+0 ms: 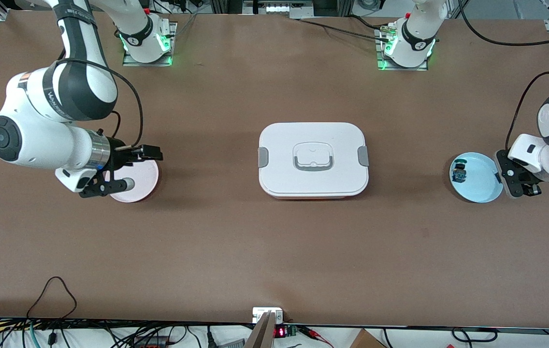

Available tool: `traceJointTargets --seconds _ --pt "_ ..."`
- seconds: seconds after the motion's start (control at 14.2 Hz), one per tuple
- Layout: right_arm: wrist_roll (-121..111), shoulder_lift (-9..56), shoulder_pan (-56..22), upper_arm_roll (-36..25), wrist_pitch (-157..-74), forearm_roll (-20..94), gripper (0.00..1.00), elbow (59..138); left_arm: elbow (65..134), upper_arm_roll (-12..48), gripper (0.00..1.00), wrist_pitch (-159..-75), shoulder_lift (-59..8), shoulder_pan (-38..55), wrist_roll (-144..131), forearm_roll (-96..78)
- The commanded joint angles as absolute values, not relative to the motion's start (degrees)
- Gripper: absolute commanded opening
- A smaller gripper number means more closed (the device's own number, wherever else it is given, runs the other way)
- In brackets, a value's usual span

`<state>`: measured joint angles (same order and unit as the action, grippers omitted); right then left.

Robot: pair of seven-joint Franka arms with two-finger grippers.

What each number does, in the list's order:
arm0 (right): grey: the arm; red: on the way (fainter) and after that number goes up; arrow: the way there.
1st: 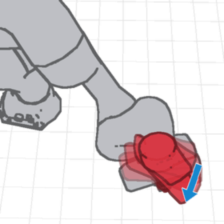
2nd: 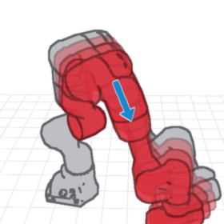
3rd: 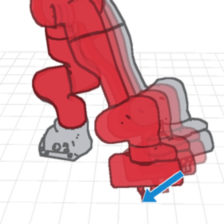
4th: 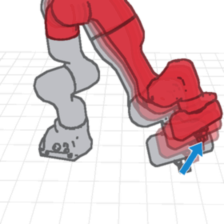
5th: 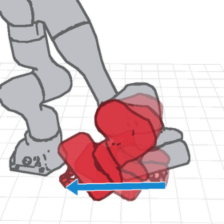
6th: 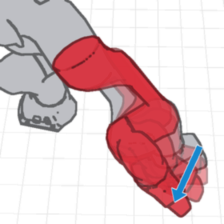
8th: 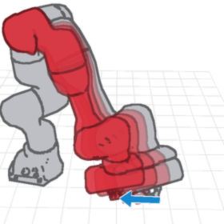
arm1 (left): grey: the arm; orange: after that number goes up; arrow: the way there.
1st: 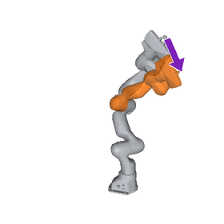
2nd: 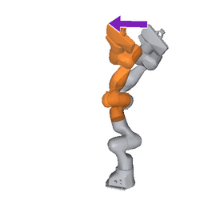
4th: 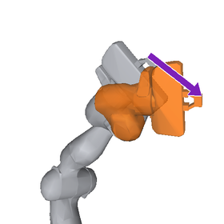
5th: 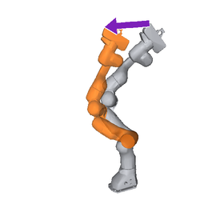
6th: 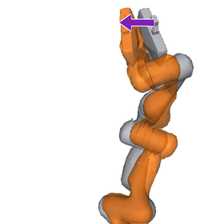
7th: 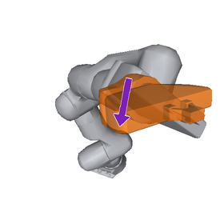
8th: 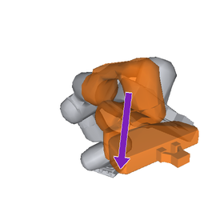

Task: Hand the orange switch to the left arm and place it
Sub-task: 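Lower the switch with the left gripper onto the light blue plate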

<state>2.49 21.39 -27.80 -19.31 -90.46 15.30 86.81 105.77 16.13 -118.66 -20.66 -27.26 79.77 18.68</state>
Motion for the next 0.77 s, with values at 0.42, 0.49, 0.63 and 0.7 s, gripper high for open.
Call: traceJointTargets --seconds 0.42,0.49,0.63,0.7 --pt "-4.57 19.17 -18.21 -16.45 -82.25 3.25 1.00 75.05 118.73 17.40 0.19 -137.18 -24.96 -34.89 89.12 21.01" --pt "-4.48 18.38 -16.80 -15.30 -85.05 2.73 1.00 76.28 118.91 17.40 0.20 -138.50 -25.74 -35.07 89.12 21.01" --pt "-4.04 14.78 -11.55 -11.19 -89.28 2.29 1.00 82.24 118.92 17.40 0.22 -139.74 -26.98 -35.85 89.21 21.09" --pt "-4.04 13.20 -7.16 -7.07 -91.21 2.29 1.00 84.96 118.83 17.40 0.29 -140.01 -27.59 -36.12 89.21 21.09"
